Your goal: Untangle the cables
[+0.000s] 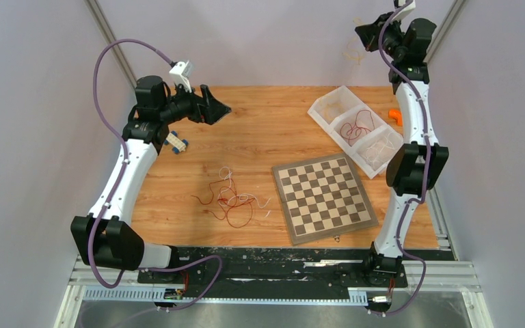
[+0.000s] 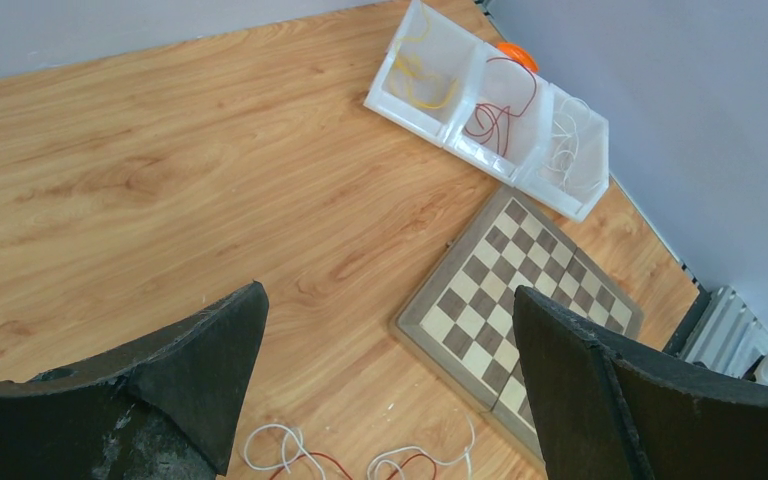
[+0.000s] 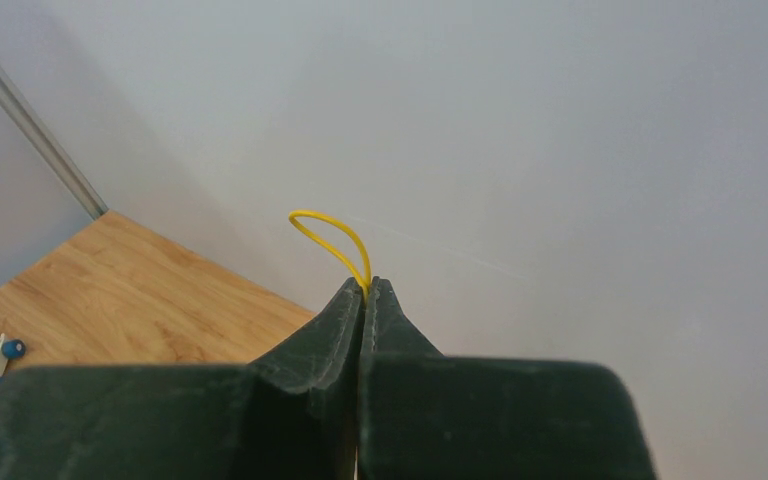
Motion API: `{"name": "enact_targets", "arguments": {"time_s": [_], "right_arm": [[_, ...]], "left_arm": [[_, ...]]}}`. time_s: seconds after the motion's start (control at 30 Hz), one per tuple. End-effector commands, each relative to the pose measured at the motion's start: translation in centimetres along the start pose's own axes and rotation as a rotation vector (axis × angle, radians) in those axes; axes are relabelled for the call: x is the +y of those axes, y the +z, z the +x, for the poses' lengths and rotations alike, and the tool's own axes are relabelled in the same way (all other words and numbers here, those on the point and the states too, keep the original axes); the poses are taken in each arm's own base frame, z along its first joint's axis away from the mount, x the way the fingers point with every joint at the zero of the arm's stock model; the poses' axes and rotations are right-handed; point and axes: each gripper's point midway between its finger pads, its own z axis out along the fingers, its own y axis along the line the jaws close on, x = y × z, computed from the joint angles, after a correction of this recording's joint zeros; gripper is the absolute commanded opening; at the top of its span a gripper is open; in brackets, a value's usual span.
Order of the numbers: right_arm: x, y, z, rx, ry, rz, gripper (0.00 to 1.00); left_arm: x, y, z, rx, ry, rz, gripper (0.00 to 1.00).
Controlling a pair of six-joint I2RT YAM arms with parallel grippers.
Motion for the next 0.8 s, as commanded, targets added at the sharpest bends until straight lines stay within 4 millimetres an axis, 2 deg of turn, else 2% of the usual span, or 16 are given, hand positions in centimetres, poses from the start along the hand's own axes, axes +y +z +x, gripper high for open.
{"name": "enact_targets", "arguments": {"time_s": [0.0, 0.23, 0.5, 0.63, 0.77], "right_arm": [[2.3, -0.9, -7.8, -0.173, -0.098, -0.042, 0.0], [2.0, -1.5, -8.2, -0.176, -0.165, -0.018, 0.0], [1.1, -1.9, -6.9, -0.149, -0.241, 0.003, 0.0], [0.3, -1.8, -5.0, -0.121, -0.235, 0.01, 0.0], [-0.4, -1.2, -1.5, -0.065, -0.221, -0.008, 0.0]], "left_arm": [[-0.4, -0.4, -1.1, -0.027, 0.055, 0.001, 1.0], [-0.4, -0.1, -1.4, -0.027, 0.063, 0.007, 1.0], [-0.3, -0.2, -1.2, -0.021, 0.073, 0.008, 1.0], [-0.3, -0.2, -1.2, -0.019, 0.08, 0.006, 1.0], [-0.3, -0.4, -0.9, -0.017, 0.078, 0.003, 1.0]]}}
